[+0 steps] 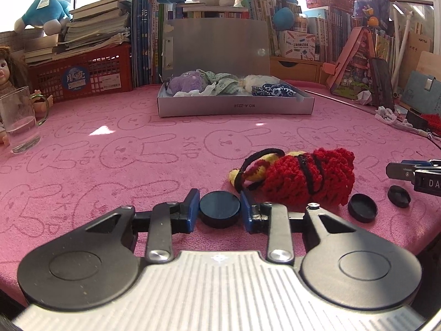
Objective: Organize objects
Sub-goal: 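Carry both lids into the white box and open both tools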
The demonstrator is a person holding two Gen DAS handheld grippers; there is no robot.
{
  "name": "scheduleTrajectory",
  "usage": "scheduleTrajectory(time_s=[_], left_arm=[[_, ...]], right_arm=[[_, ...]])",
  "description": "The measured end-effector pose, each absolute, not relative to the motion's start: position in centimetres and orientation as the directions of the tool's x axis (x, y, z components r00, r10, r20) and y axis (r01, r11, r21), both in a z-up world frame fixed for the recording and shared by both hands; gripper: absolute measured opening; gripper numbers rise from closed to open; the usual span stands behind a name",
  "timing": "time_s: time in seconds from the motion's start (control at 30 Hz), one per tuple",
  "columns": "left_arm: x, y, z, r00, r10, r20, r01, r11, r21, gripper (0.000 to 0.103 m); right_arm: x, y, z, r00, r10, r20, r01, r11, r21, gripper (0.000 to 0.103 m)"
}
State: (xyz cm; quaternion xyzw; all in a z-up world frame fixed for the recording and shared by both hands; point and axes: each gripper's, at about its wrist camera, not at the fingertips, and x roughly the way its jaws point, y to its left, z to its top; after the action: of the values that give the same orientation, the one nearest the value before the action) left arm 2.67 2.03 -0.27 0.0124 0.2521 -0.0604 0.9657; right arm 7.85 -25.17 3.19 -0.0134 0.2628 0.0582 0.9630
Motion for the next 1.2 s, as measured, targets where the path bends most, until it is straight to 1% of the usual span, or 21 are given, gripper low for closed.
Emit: scheduleTrajectory(time_s=[0.13, 0.33, 0.6, 0.87, 1.2], left_arm=[[2.6, 2.4, 0.8, 0.884, -0.093, -0.457, 0.103, 0.995, -0.005, 0.037], [3.6, 3.3, 2.2, 0.900, -0.072, -0.430, 0.076, 0.997, -0.007, 0.037], [5.9, 3.8, 3.7, 0.902, -0.065, -0.427, 0.059, 0.998, -0.028, 0.037], [9.6, 3.6, 5.2, 0.902, -0.090, -0.421, 0.080, 0.996, -0.040, 0.037], [15.2, 4.0, 7.9, 0.922, -0.091, -0.377, 0.075, 0.996, -0.058, 0.037]], right_arm=[[8.0, -25.0, 3.6, 0.858, 0.111, -0.501, -0.127, 0.992, 0.003, 0.033], [8.8, -25.1, 4.6, 0.866, 0.131, -0.483, -0.129, 0.991, 0.036, 0.033], [10.9, -25.0, 6.4, 0.875, 0.146, -0.462, -0.133, 0.989, 0.061, 0.033], [14.7, -24.6, 7.8, 0.863, 0.163, -0.478, -0.149, 0.987, 0.067, 0.034], [21.7, -25.0, 9.4, 0.830, 0.221, -0.512, -0.165, 0.974, 0.153, 0.034]])
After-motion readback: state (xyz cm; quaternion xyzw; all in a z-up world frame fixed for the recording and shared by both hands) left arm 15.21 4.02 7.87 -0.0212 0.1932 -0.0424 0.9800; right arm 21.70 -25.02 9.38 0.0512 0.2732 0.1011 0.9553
